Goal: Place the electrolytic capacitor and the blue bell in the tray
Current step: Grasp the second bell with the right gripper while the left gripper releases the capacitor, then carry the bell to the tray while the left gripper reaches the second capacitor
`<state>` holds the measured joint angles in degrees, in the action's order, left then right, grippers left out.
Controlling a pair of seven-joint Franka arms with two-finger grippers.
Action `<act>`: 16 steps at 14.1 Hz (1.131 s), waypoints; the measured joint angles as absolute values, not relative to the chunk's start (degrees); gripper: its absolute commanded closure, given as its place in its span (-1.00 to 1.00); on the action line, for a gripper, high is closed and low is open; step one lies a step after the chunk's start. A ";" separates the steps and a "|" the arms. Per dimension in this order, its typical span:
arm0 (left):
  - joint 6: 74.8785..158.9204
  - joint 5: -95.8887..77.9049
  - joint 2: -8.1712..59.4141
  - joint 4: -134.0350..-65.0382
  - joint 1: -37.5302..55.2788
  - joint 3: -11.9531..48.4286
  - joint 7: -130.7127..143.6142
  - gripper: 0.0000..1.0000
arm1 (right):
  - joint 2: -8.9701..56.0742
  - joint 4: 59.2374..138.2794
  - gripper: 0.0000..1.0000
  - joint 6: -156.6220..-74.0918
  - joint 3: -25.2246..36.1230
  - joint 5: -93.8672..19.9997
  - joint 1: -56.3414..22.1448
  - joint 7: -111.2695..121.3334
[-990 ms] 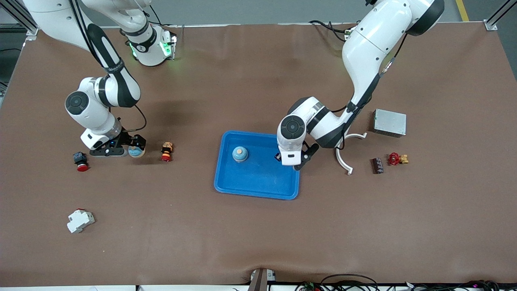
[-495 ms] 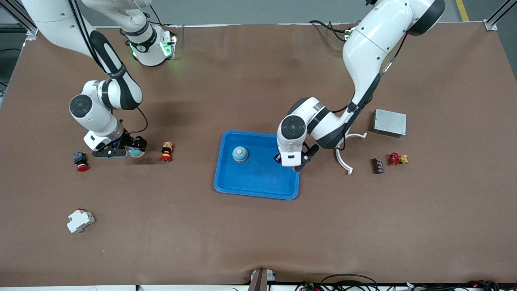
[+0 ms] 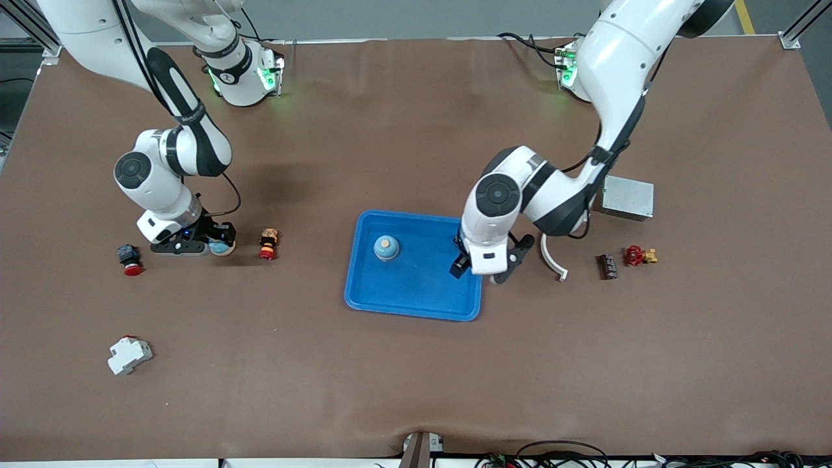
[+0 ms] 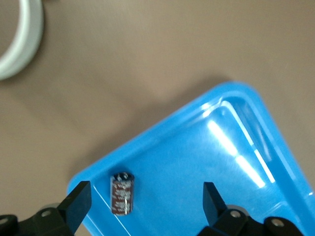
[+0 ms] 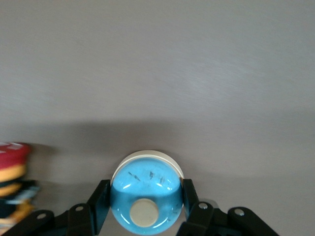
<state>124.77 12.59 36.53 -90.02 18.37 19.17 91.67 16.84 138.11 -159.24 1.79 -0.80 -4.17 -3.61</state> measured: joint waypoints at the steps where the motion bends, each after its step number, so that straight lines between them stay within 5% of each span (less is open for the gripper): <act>1: 124.10 12.59 35.37 -90.66 17.46 19.20 90.54 -1.00 | 15.98 136.74 1.00 -156.23 1.35 -0.80 -5.86 -7.02; 6: 119.25 12.59 31.92 -94.13 13.19 19.23 73.15 -1.00 | 12.33 122.79 1.00 -132.67 0.69 -0.85 -17.19 -28.43; 11: 118.39 12.59 28.53 -97.95 5.22 19.19 50.23 -1.00 | 13.77 115.82 1.00 -130.09 0.56 -0.86 -27.21 -47.19; 16: 121.81 12.85 26.49 -102.80 -0.56 19.19 38.85 -1.00 | 25.09 101.67 1.00 -127.17 0.62 -0.65 -31.89 -58.42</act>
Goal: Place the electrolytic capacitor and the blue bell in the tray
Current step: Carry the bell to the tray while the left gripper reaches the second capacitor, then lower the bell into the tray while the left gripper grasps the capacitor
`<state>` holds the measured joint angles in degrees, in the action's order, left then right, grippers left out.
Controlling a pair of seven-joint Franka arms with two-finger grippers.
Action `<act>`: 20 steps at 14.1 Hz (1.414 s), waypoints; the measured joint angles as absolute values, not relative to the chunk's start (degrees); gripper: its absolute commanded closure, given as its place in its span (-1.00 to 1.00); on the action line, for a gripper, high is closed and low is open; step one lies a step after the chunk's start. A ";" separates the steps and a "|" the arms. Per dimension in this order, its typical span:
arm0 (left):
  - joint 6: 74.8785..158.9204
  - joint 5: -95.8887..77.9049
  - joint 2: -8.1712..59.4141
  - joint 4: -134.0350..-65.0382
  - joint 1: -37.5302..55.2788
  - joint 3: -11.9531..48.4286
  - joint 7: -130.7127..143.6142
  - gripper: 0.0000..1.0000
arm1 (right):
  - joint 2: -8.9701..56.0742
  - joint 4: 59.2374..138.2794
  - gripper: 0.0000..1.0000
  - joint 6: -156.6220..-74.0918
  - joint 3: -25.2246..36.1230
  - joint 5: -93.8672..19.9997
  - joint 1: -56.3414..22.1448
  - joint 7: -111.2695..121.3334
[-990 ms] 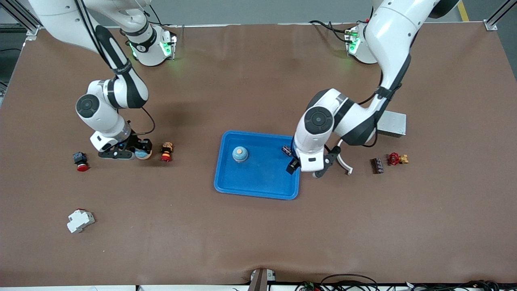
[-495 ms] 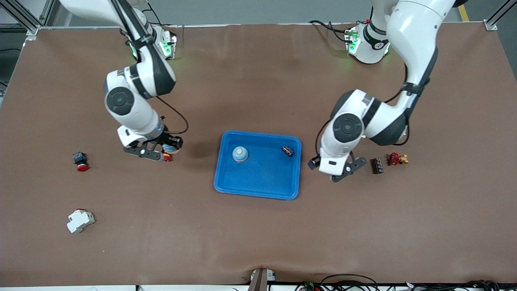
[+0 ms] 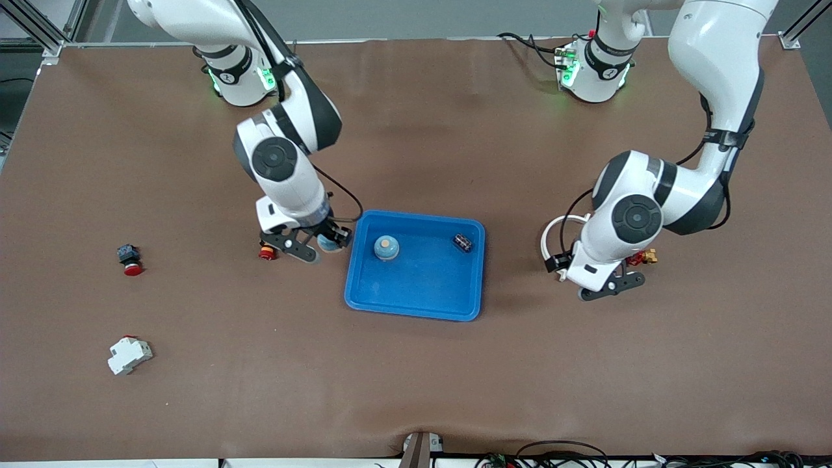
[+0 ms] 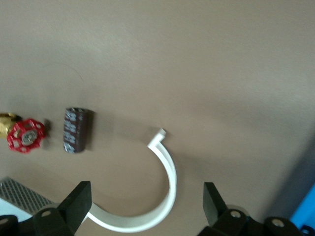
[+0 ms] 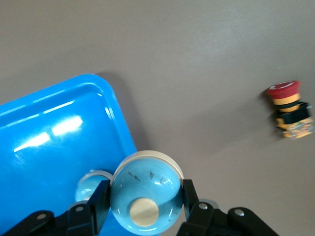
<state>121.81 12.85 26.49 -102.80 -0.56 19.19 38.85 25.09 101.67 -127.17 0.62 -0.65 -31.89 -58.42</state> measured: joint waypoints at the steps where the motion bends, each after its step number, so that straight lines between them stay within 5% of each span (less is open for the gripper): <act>1: 123.40 13.44 26.38 -103.77 -1.56 19.20 37.68 -1.00 | 27.92 97.61 1.00 -125.05 0.64 -0.37 -32.51 -60.38; 10: 137.44 23.53 26.78 -112.04 -11.44 19.18 34.58 -1.00 | 43.32 77.95 1.00 -121.56 1.70 0.19 -34.14 -68.52; 20: 140.52 23.54 29.97 -114.98 -13.89 22.41 33.85 -1.00 | 53.01 71.54 1.00 -127.34 1.77 0.19 -34.40 -72.66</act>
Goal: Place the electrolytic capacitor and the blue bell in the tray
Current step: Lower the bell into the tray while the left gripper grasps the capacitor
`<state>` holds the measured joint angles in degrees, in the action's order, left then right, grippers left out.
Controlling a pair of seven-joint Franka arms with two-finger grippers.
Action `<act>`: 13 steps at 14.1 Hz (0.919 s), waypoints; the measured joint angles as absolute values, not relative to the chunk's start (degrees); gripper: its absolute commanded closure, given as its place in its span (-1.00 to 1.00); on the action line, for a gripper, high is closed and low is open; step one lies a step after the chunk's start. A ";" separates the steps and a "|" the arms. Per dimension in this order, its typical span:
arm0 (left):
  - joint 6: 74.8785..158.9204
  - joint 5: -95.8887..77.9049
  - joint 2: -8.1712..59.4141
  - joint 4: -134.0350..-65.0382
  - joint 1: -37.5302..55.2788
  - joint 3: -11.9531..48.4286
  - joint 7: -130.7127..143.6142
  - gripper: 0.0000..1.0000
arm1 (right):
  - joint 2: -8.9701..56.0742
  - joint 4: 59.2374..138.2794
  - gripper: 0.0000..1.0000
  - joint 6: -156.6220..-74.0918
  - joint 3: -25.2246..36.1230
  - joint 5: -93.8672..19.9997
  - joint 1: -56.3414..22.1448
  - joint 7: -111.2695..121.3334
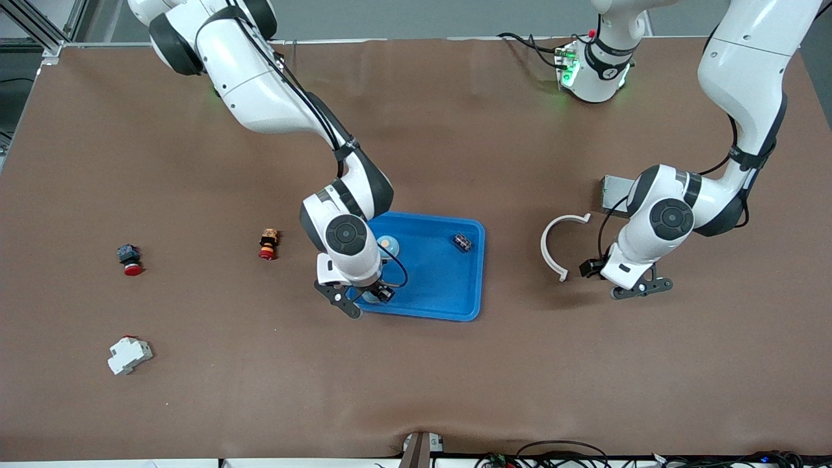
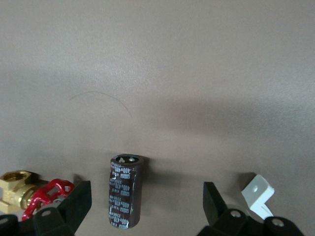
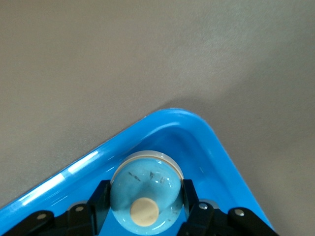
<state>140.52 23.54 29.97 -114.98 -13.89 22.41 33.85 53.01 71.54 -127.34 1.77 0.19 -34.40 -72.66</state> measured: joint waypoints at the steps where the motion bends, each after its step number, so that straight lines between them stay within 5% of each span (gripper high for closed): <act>1: 140.68 23.54 30.37 -115.10 -15.11 23.26 33.85 -1.00 | 53.46 71.20 1.00 -127.34 1.75 0.19 -34.52 -72.90; 9: 141.83 23.54 32.75 -115.74 -17.41 24.75 33.83 -1.00 | 54.09 70.72 0.91 -127.34 1.71 0.26 -35.17 -73.37; 10: 141.85 23.54 32.89 -115.83 -17.41 24.78 33.83 -1.00 | 54.10 70.72 -0.48 -127.34 1.71 0.26 -35.17 -73.38; 11: 141.88 23.54 32.98 -115.90 -17.41 24.79 33.83 -1.00 | 54.10 70.72 -0.99 -127.34 1.71 0.27 -35.17 -73.45; 12: 141.91 23.54 33.03 -115.93 -17.41 24.79 33.84 -0.94 | 54.11 70.72 -1.00 -127.33 1.71 0.27 -35.17 -73.69; 13: 141.92 23.54 33.05 -115.94 -17.43 24.79 33.87 -0.56 | 54.13 70.72 -1.00 -127.33 1.71 0.27 -35.17 -73.93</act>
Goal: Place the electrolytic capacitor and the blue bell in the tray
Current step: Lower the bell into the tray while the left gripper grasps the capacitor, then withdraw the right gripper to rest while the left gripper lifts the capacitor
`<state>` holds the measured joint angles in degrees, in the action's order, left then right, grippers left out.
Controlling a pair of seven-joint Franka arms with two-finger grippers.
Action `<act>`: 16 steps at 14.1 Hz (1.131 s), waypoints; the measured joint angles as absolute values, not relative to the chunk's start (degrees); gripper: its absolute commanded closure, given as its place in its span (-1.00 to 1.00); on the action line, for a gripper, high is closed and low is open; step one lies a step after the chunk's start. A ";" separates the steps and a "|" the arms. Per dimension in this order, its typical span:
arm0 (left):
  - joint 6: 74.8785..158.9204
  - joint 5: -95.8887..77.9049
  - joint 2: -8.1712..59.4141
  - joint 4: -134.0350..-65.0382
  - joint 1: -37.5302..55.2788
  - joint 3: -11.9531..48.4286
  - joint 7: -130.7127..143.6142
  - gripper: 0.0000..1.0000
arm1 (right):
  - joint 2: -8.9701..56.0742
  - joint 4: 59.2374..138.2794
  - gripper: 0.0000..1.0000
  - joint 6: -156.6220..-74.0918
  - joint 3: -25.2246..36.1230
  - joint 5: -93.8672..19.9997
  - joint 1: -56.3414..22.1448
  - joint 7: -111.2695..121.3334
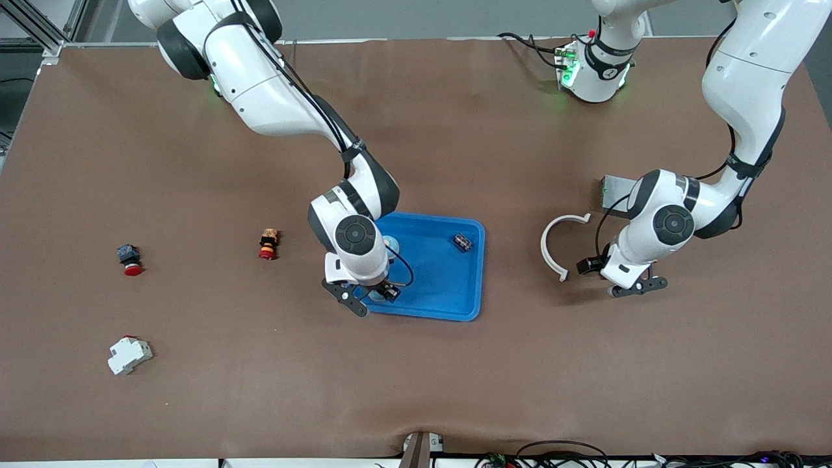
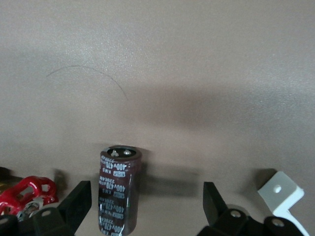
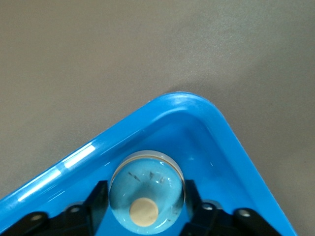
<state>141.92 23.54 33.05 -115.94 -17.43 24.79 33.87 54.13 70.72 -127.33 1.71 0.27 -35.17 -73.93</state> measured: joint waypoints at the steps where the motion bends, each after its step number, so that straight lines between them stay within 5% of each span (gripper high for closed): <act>1: 141.92 23.54 33.05 -115.94 -17.53 24.79 33.87 -0.18 | 54.14 70.67 -1.00 -127.33 1.71 0.27 -35.18 -74.04; 3: 141.94 23.54 33.05 -115.94 -17.89 24.79 33.87 0.50 | 53.99 69.80 -1.00 -127.21 1.55 0.24 -35.23 -74.12; 6: 141.97 23.54 33.06 -115.98 -18.09 24.80 33.90 1.00 | 51.60 68.17 -1.00 -121.29 1.25 0.23 -35.32 -74.01; 10: 142.16 23.54 33.05 -115.97 -18.12 24.82 34.63 1.00 | 45.20 68.60 -1.00 -110.27 1.93 0.25 -33.64 -62.90; 16: 141.89 23.54 32.70 -115.69 -18.17 25.56 37.44 1.00 | 34.90 80.09 -1.00 -109.66 2.10 0.23 -27.14 -48.33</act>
<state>141.89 23.54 32.70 -115.69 -18.17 25.56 37.44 34.90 80.09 -109.66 2.10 0.23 -27.14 -48.33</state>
